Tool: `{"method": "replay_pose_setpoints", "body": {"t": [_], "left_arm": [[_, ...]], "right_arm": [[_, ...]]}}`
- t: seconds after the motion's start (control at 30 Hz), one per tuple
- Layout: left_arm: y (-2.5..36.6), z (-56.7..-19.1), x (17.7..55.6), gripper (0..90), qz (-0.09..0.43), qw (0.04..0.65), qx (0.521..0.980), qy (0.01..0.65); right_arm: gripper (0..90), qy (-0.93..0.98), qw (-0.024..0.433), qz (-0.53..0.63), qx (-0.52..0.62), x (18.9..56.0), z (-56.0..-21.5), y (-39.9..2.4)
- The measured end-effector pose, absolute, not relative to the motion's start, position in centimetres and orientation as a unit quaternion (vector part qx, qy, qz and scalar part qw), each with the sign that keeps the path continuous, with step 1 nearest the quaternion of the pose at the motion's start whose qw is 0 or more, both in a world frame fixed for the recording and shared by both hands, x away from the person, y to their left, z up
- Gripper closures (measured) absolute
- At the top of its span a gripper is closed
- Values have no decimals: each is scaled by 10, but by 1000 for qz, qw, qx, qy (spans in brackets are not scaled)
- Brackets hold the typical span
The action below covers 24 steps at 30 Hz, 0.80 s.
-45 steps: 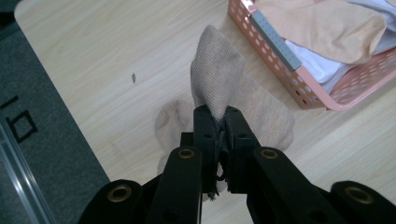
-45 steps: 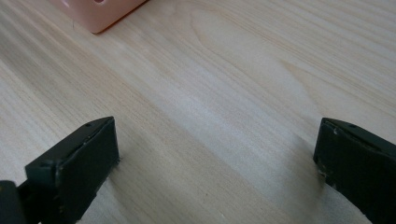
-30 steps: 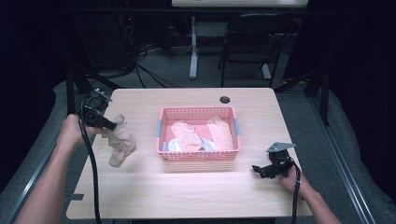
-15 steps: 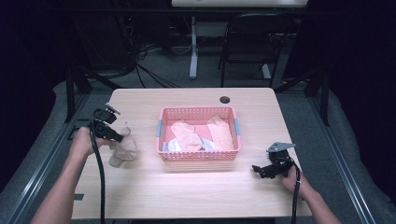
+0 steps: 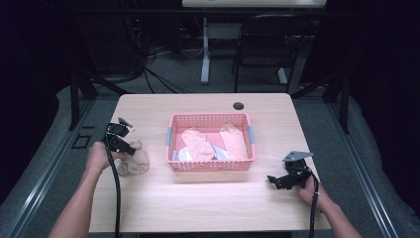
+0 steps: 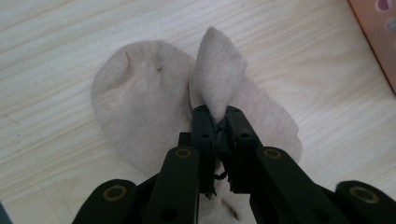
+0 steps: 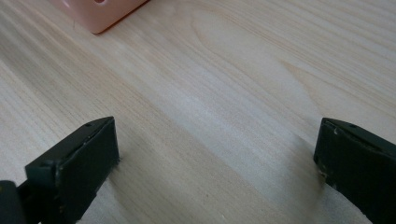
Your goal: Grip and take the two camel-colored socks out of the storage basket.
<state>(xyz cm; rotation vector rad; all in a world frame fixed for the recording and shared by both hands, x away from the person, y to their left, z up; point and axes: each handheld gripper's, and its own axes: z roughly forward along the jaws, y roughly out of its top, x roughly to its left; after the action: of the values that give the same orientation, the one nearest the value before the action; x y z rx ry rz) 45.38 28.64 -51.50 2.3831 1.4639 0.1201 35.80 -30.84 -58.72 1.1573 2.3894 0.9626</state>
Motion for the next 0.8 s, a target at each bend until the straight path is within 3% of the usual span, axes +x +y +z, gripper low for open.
{"method": "replay_pose_setpoints", "body": {"t": [0.17,0.3,0.47,0.8], "left_arm": [[290,-508,444,370,70,179,825,531],[293,-497,428,195,90,202,818,531],[295,-496,405,125,108,219,811,532],[310,-530,361,0,124,211,793,557]], "right_arm": [[0,834,160,336,407,357,-587,-308],[0,834,160,335,407,357,-587,-308],[0,835,159,335,406,358,-587,-308],[0,835,159,335,406,358,-587,-308]]}}
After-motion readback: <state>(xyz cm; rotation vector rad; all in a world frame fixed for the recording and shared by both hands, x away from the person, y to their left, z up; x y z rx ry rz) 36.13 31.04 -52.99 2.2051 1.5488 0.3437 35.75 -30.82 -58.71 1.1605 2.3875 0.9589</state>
